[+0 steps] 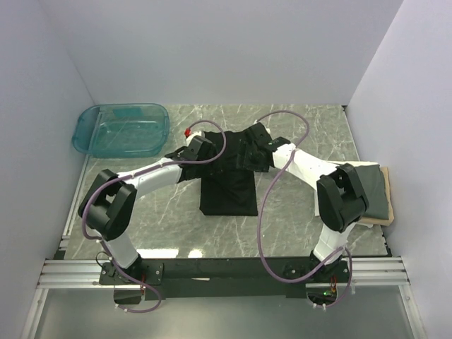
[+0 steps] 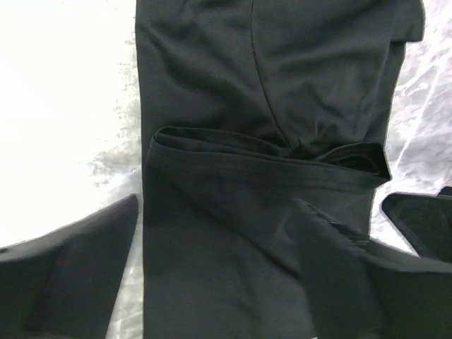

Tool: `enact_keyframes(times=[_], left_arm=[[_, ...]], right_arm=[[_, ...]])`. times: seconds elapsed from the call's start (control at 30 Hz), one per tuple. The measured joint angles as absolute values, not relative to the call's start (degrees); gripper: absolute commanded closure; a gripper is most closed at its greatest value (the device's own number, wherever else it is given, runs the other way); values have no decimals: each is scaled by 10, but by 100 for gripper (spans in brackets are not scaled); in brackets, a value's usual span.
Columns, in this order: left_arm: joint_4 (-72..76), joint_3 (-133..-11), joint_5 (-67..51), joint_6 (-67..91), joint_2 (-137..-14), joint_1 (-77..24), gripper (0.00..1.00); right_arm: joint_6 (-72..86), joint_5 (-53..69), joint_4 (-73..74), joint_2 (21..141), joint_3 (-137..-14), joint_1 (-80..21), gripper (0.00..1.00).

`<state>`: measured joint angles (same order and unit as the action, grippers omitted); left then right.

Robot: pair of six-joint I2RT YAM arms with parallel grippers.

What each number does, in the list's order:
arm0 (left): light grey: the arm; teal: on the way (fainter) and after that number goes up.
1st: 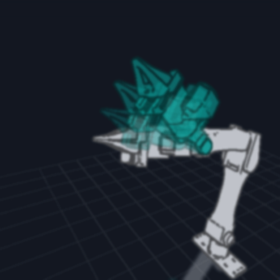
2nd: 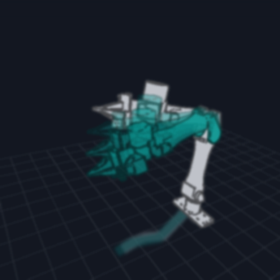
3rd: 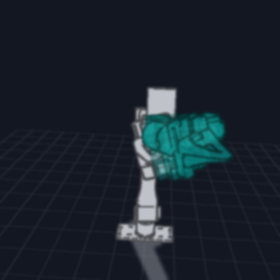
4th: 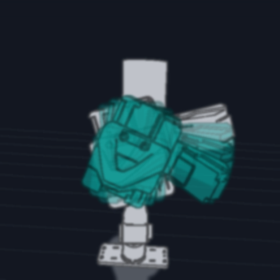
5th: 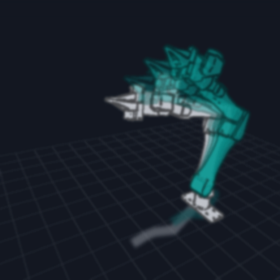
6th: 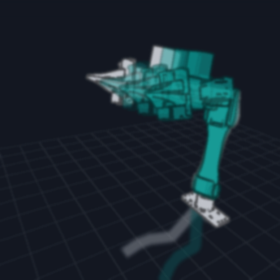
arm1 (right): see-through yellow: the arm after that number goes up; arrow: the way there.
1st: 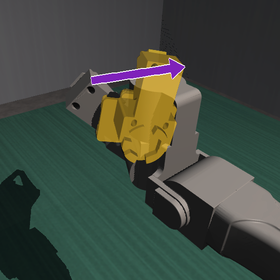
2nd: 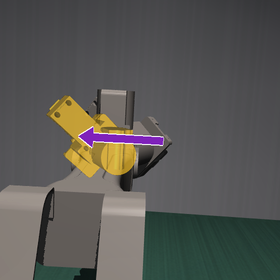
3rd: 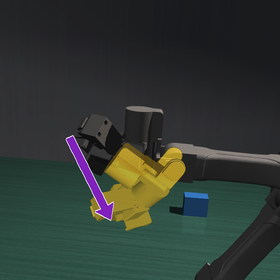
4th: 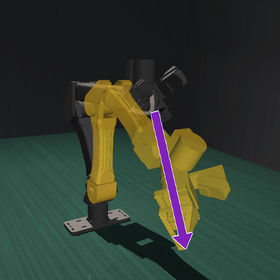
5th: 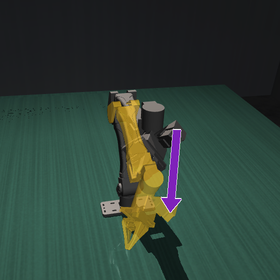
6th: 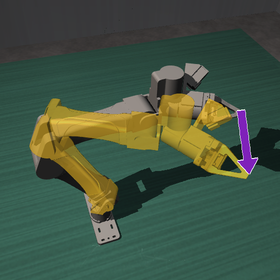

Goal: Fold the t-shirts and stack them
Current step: Fold the tshirt

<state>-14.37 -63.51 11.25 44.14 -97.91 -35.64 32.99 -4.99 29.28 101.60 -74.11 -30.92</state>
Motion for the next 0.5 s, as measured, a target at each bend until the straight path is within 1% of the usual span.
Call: enact_keyframes(times=[0.13,0.3,0.4,0.5], left_arm=[[-140,-624,107,447,-952,-357,0],[-127,-562,88,458,-861,-357,1],[-117,-512,72,470,-813,-357,1],[-115,-460,60,486,-780,-363,1]], right_arm=[[327,-38,275,985,-722,-309,15],[328,6,240,886,-628,-309,15],[329,46,216,835,-571,-309,15],[333,130,165,817,-527,-309,15]])
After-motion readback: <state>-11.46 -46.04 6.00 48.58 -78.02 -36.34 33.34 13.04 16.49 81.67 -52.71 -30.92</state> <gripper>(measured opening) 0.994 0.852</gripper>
